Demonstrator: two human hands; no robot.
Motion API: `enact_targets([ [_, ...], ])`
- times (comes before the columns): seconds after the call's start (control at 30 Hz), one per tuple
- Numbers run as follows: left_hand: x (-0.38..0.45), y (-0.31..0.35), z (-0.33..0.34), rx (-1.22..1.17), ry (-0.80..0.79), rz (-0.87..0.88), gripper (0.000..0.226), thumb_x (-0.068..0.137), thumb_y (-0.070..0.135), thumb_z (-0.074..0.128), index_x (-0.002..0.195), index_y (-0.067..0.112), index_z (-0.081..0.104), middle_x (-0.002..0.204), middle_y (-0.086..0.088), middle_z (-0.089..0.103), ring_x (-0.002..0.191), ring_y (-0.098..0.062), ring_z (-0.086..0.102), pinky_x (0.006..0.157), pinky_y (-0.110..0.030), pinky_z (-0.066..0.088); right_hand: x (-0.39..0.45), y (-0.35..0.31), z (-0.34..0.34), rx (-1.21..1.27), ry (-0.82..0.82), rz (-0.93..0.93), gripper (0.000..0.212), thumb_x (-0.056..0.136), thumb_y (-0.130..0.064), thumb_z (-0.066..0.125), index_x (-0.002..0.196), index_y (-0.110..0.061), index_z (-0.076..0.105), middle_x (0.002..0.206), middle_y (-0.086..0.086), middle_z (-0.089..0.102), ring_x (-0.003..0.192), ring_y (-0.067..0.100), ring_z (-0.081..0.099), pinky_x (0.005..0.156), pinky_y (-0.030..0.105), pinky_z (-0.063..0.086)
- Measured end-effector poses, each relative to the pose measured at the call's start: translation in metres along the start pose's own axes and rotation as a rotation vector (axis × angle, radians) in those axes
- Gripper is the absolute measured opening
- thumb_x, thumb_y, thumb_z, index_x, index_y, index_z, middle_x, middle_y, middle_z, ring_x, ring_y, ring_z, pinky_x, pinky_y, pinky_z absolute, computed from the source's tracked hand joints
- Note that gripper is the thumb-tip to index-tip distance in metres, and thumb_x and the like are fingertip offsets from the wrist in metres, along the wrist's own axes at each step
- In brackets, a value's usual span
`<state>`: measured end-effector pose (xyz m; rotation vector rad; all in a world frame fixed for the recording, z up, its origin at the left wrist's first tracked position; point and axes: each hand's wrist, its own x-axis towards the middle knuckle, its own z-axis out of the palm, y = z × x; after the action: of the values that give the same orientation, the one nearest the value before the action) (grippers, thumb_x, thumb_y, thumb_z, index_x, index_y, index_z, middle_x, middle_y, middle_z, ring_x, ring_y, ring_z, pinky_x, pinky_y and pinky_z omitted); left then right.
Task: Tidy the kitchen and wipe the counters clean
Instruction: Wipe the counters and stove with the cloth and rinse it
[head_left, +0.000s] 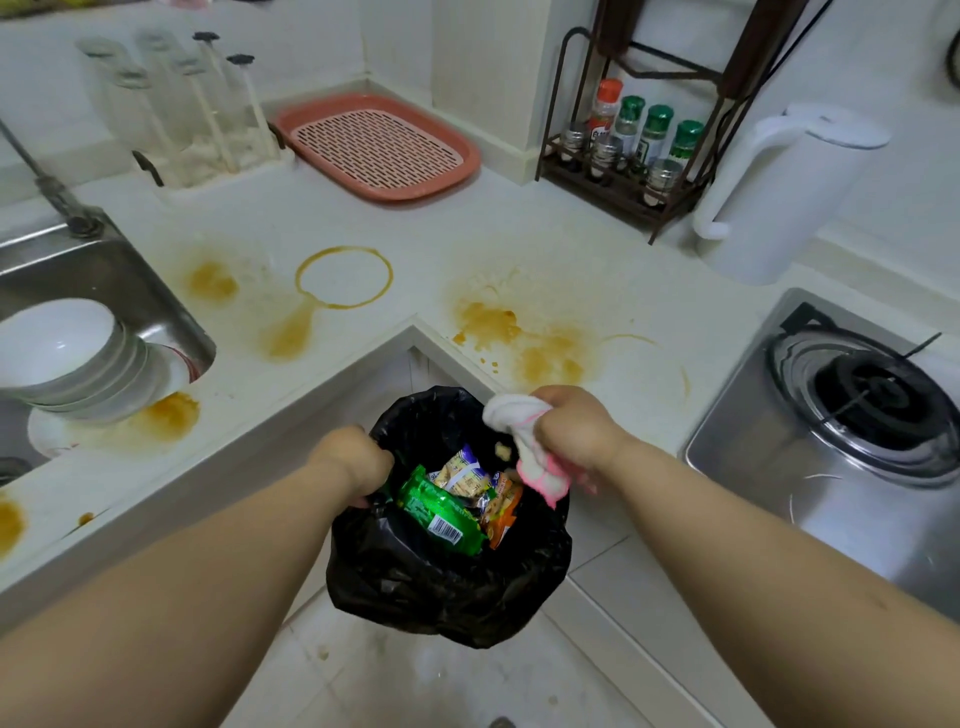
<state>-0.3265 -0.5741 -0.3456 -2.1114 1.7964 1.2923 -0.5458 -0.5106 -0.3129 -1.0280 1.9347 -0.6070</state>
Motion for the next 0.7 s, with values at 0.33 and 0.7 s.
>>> enact_targets([
  [0.33,-0.008,0.001,0.000,-0.039,-0.014,-0.019,0.027,0.095,0.014,0.048,0.070,0.008,0.040,0.080,-0.012,0.052,0.086,-0.039,0.069,0.051,-0.031,0.050,-0.013,0.017,-0.008,-0.161,0.184,0.004,0.026,0.068,-0.008,0.044,0.088,-0.010,0.061,0.058,0.005,0.061,0.049,0.018,0.056,0.048,0.021,0.036],
  [0.7,-0.012,-0.001,-0.005,-0.093,0.003,-0.055,0.019,0.095,0.008,0.048,0.105,-0.006,0.058,0.109,-0.019,0.064,0.091,-0.034,0.068,0.080,-0.039,0.056,-0.006,0.010,-0.034,0.057,0.403,-0.007,0.033,0.064,-0.026,0.048,0.095,-0.023,0.058,0.085,0.006,0.066,0.078,0.027,0.063,0.061,0.031,0.047],
])
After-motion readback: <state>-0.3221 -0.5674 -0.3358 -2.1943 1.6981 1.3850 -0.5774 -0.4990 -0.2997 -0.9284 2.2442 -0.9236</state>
